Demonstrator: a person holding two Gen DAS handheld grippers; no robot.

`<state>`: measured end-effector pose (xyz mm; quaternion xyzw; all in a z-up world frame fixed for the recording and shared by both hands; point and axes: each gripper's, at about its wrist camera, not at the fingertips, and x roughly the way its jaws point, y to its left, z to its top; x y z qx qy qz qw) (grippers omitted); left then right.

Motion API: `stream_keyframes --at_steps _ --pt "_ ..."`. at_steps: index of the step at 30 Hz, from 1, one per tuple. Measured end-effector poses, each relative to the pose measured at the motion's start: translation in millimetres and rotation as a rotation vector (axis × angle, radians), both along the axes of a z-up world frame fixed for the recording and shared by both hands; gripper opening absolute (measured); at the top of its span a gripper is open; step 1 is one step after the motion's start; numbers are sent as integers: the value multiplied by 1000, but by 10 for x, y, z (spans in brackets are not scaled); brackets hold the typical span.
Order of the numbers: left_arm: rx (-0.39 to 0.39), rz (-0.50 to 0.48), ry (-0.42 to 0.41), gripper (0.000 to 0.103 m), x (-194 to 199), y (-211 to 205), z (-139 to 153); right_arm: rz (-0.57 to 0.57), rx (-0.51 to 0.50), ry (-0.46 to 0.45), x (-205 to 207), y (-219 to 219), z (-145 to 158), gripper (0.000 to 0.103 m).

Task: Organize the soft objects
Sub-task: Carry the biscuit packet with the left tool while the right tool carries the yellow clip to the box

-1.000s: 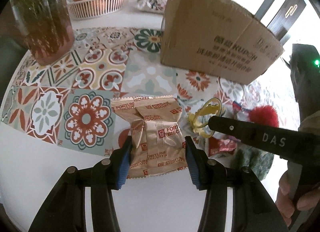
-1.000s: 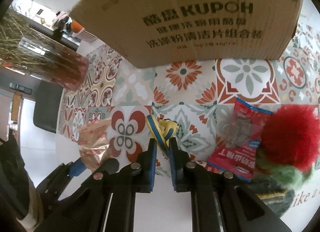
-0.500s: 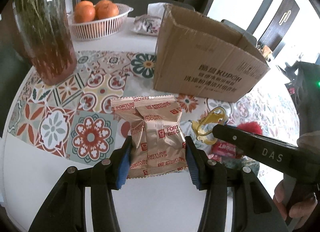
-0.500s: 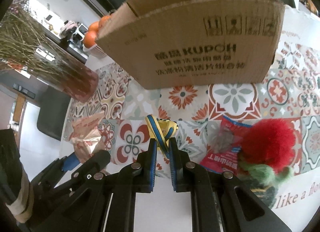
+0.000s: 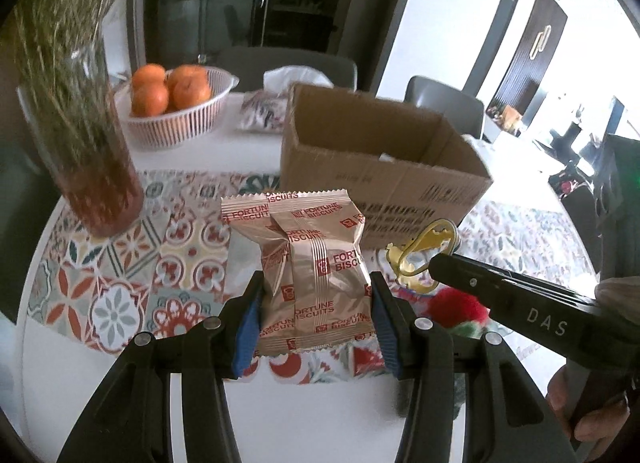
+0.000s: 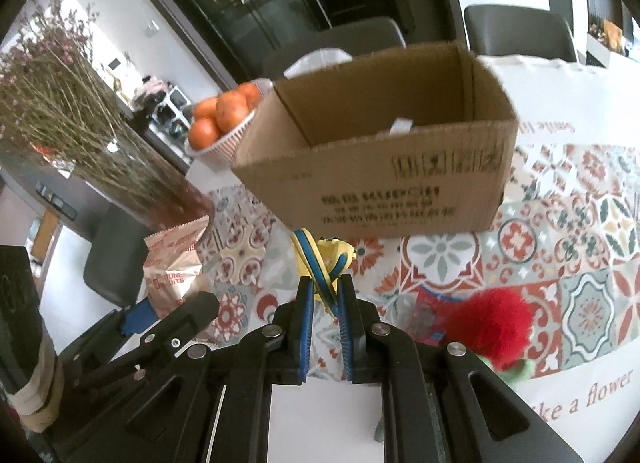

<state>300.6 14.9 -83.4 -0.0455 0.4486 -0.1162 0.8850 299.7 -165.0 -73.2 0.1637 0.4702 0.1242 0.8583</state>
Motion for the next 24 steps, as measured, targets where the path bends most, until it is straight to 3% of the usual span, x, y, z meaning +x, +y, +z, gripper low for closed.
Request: stream_keyframes --at_steps 24 --pt "-13 -108 -181 49 272 -379 656 -101 3 -210 30 -350 747 14"
